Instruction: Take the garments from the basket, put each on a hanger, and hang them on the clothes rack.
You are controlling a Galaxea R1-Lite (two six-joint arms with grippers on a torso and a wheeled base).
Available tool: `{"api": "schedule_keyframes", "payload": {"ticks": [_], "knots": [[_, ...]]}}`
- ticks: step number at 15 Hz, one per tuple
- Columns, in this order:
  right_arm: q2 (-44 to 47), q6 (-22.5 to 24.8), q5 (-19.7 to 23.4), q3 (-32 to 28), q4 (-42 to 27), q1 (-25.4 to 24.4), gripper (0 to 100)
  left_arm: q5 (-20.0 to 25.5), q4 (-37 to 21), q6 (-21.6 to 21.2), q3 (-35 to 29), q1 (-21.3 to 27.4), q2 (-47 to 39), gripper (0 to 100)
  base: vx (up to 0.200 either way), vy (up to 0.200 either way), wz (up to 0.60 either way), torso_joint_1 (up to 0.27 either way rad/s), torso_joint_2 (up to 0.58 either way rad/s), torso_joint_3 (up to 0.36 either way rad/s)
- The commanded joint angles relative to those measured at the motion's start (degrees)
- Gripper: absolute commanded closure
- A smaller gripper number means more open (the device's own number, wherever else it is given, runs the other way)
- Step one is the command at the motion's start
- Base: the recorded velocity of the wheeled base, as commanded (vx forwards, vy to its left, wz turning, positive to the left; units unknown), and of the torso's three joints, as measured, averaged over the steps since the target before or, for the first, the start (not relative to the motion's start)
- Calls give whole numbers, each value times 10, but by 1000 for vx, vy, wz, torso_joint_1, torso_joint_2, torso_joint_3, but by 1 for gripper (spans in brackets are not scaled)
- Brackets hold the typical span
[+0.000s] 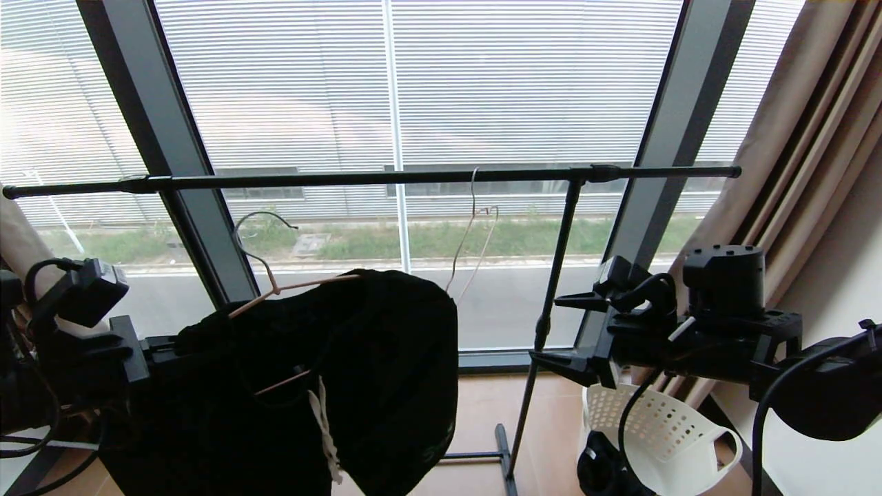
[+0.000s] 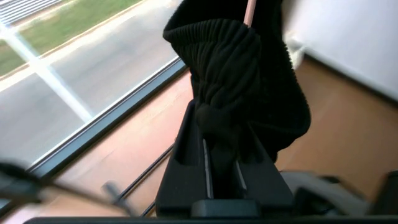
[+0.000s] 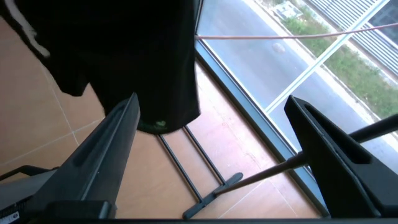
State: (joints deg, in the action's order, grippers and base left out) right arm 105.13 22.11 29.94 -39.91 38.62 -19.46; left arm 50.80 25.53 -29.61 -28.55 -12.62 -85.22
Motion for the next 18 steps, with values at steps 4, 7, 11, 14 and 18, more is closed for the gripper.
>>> {"api": "schedule_keyframes", "payload": {"ticks": [4,7,11,14,18], "knots": [[6,0,-1,-1,1,-1,0,-61,0,-41,8,26,-32,100,0,0,0,0,0,0],[7,0,-1,-1,0,-1,0,-123,0,-44,-1,31,-49,100,0,0,0,0,0,0],[13,1,-2,-3,1,-1,0,-144,-1,-62,1,29,-58,100,0,0,0,0,0,0],[13,0,-1,-3,1,-1,0,-209,0,-70,-4,34,-77,100,0,0,0,0,0,0],[15,0,-2,-3,1,0,0,-261,2,-56,-41,58,-111,100,0,0,0,0,0,0]]}}
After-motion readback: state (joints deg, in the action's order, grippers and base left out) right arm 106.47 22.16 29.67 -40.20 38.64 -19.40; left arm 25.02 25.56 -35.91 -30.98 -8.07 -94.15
